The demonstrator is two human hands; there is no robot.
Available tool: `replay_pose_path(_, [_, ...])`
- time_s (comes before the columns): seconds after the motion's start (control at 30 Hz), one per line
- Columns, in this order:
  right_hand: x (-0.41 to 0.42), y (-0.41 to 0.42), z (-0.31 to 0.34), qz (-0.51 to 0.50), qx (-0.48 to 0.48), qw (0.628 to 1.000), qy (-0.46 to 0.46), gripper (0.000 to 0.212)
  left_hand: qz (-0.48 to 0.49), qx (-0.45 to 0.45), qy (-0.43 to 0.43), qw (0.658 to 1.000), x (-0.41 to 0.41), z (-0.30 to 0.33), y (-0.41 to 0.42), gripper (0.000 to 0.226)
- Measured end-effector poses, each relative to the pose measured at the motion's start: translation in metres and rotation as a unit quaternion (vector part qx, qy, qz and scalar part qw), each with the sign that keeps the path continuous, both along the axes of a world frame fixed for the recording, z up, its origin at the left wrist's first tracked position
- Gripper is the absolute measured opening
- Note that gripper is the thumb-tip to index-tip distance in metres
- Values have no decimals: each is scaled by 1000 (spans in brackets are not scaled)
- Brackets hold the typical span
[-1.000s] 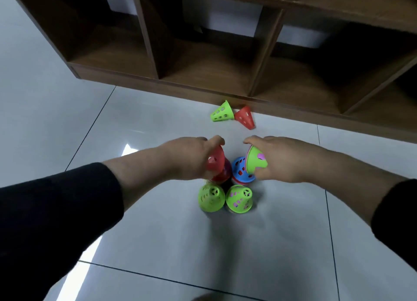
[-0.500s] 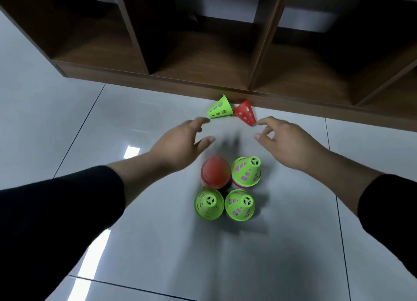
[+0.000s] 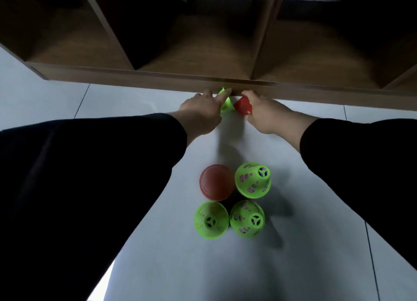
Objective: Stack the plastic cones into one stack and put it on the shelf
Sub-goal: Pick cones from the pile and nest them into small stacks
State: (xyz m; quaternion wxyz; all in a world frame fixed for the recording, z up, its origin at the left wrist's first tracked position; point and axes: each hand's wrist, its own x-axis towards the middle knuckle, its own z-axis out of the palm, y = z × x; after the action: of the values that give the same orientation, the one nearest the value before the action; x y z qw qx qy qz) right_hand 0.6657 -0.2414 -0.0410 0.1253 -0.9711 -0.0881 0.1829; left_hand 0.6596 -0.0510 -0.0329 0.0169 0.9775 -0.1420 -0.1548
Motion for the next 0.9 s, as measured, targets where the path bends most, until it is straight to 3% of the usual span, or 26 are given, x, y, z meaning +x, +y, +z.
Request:
replay_pose_path(0.13, [-8,-4,-8,7,42,999,-3,44,-7,15,5,1000,4,-16,-6,67])
replay_pose_path(0.3, [-30,-23,-13,4,39,999,-14,43,-2,0,-2,1000,-12,-19,3,54])
replay_pose_path(0.43, [-48,-37,-14,-53,71,996,-20,40,17,-14,-5,1000,-26,-15,25,37])
replay_pose_path(0.6, [-71,-57,-8,-106,118,987,-40,23,-2,-47,-22,999,-45,2,54,51])
replay_pose_path(0.77, [-93,-68,21,-139,165,975,-62,32,-39,-78,0,996,-74,33,80,57])
replay_pose_path(0.83, [-106,-68,44,-145,195,968,-67,22,-47,-93,-39,994,-88,48,90,48])
replay_pose_path(0.9, [-120,-66,72,-170,249,952,-50,26,-35,-137,-80,987,-105,63,97,45])
